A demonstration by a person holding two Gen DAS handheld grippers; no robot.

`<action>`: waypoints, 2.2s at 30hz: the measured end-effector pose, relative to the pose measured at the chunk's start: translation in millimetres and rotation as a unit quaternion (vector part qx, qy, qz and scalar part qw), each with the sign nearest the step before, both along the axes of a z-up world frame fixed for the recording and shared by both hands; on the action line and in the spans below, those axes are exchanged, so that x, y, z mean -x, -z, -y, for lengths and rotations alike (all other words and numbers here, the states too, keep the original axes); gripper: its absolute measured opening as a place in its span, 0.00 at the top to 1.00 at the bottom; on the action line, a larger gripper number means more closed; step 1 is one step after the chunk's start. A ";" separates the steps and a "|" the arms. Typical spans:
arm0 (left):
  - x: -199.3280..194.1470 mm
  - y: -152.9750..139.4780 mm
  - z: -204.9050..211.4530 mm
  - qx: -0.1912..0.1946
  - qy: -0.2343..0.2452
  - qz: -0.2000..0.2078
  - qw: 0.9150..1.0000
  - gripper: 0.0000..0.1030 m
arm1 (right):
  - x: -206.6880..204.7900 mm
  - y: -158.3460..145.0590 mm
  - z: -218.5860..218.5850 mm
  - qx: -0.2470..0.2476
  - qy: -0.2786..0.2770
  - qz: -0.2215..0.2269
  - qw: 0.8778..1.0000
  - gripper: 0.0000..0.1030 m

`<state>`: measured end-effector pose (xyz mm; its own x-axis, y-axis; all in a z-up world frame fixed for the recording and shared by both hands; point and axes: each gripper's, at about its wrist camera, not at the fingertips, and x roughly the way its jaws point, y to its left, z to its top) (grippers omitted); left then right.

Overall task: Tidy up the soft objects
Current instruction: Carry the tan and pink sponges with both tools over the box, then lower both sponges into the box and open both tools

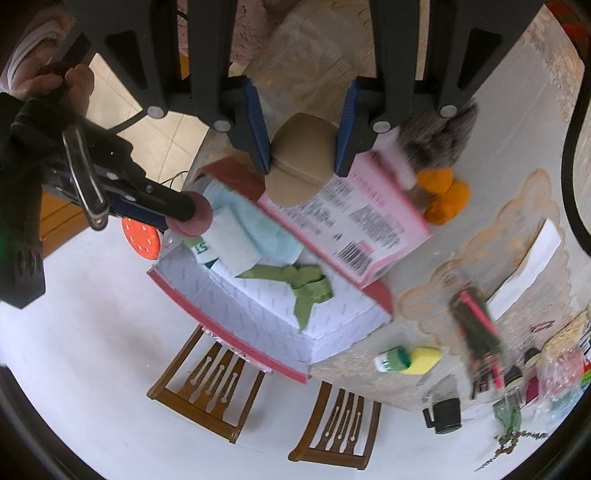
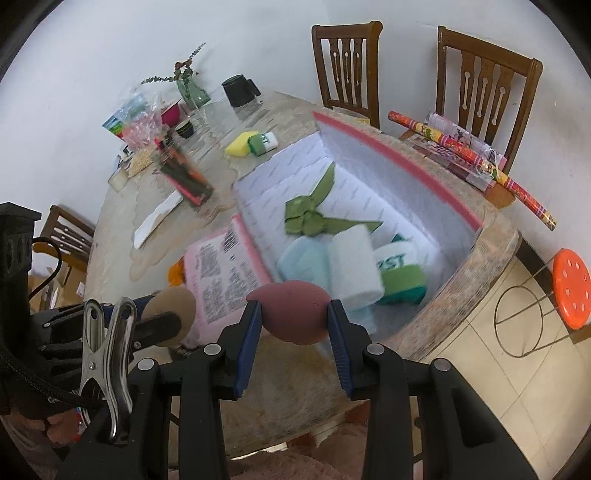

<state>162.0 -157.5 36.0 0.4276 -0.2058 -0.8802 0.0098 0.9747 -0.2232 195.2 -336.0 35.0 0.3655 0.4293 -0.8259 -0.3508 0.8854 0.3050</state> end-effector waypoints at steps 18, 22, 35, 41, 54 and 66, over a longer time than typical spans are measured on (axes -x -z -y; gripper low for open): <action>-88.8 29.4 38.0 -0.015 -0.023 -0.004 1.000 0.64 | -83.8 26.1 32.4 -0.015 -0.001 -0.020 1.000 0.64; -100.4 40.2 41.0 -0.022 -0.030 -0.013 0.999 0.64 | -93.1 33.0 31.1 -0.007 -0.001 -0.020 1.000 0.64; -116.6 59.1 49.8 -0.032 -0.024 -0.029 0.999 0.63 | -104.7 48.1 23.9 0.021 -0.007 -0.018 1.000 0.63; -116.7 60.6 51.0 -0.038 -0.021 -0.032 0.999 0.58 | -103.6 50.2 24.1 0.014 -0.001 -0.024 1.000 0.62; -109.0 52.0 47.5 -0.041 -0.027 -0.023 0.999 0.51 | -96.9 42.9 26.3 0.001 0.016 -0.013 1.000 0.58; -88.2 40.8 44.7 -0.046 -0.031 -0.014 0.998 0.51 | -81.4 36.5 21.7 0.018 0.014 0.005 1.000 0.58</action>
<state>250.2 -202.2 -4.7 0.4123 -0.0979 -0.9058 -0.0556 0.9897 -0.1323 276.6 -357.6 -1.4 0.3849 0.3882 -0.8373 -0.3281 0.9055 0.2690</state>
